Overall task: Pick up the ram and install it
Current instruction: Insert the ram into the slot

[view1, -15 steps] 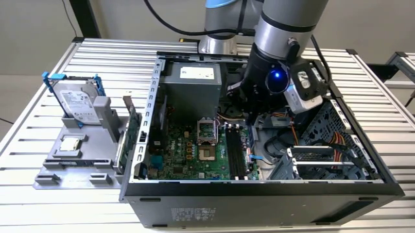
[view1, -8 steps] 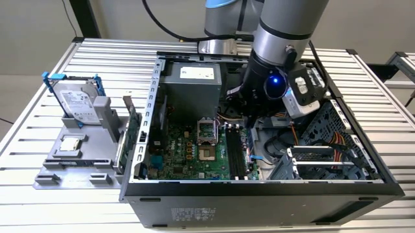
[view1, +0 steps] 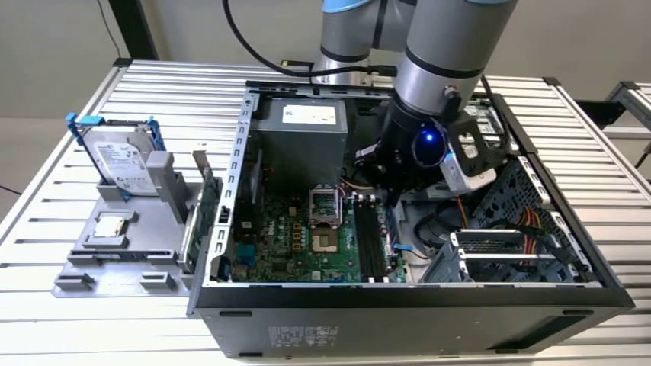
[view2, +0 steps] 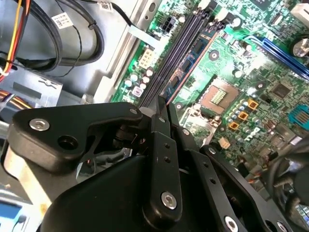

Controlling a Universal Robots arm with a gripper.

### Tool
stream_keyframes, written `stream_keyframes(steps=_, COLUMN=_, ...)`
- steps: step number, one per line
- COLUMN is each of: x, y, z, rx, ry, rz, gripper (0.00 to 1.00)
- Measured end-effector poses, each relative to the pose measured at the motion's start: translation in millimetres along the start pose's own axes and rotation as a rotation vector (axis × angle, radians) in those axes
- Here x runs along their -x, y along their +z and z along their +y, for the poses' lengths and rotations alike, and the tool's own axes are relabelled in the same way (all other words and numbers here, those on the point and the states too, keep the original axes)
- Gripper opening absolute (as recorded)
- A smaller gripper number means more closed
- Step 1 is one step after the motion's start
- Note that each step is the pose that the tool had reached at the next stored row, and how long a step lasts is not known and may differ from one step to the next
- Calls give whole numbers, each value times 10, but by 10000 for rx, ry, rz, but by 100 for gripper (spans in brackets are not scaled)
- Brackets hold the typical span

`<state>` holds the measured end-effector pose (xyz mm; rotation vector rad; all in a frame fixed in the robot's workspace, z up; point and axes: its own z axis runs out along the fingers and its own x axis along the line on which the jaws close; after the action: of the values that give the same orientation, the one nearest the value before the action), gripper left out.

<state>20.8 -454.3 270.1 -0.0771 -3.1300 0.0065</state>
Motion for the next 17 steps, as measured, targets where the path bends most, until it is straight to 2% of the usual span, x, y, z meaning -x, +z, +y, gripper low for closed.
stream_keyframes(steps=6, x=25, y=94, z=2, rx=1, ry=1, rz=15, gripper=0)
stream_keyframes(steps=12, x=28, y=105, z=1, rx=-5, ry=0, rz=23, gripper=0)
stream_keyframes(steps=17, x=30, y=183, z=-5, rx=-6, ry=1, rz=23, gripper=0)
